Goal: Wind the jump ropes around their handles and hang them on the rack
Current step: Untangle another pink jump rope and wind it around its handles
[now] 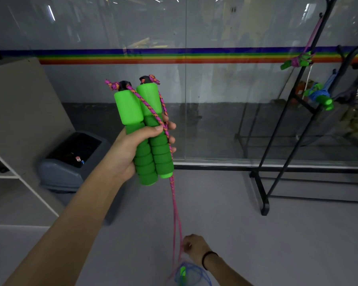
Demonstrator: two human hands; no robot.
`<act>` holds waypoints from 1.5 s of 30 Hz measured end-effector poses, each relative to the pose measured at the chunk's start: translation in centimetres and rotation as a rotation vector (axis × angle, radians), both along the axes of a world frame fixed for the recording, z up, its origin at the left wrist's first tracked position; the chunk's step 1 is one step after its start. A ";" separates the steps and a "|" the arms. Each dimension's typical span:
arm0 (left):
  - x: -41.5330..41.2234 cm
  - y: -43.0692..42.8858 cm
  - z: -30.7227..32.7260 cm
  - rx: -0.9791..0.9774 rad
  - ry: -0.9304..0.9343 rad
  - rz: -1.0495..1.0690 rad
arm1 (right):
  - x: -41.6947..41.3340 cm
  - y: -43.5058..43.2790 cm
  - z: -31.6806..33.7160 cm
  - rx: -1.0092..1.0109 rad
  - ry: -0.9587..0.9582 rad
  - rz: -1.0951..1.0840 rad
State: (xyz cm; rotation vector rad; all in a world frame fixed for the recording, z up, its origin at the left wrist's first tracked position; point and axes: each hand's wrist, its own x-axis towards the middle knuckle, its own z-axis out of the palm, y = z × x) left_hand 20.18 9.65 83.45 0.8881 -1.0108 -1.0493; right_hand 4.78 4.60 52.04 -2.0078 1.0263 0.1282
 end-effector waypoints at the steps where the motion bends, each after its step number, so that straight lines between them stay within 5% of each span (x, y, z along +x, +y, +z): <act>1: 0.3 0.1 -0.3 0.015 0.005 0.013 | -0.1 -0.5 0.1 0.015 -0.021 -0.019; 5: 1.1 0.5 -1.6 0.049 0.042 0.036 | -0.2 -1.4 0.2 0.223 -0.104 0.048; 11: 2.0 0.7 -2.5 0.091 0.004 0.052 | 0.5 -0.2 0.2 0.067 0.048 0.199; 22: 2.2 2.1 -6.9 0.347 -0.068 0.079 | -0.7 -3.7 22.8 -0.045 -0.769 -0.037; 30: -1.4 1.6 -8.0 0.398 -0.150 -0.273 | 0.7 -3.6 32.7 0.045 -1.158 -0.071; 38: -0.9 0.5 -8.6 0.355 -0.182 -0.291 | -1.7 -5.5 35.8 -0.122 -1.204 -0.177; 45: 2.6 1.9 -10.8 0.479 -0.229 -0.018 | -4.5 -7.6 37.5 -0.707 -0.847 -0.069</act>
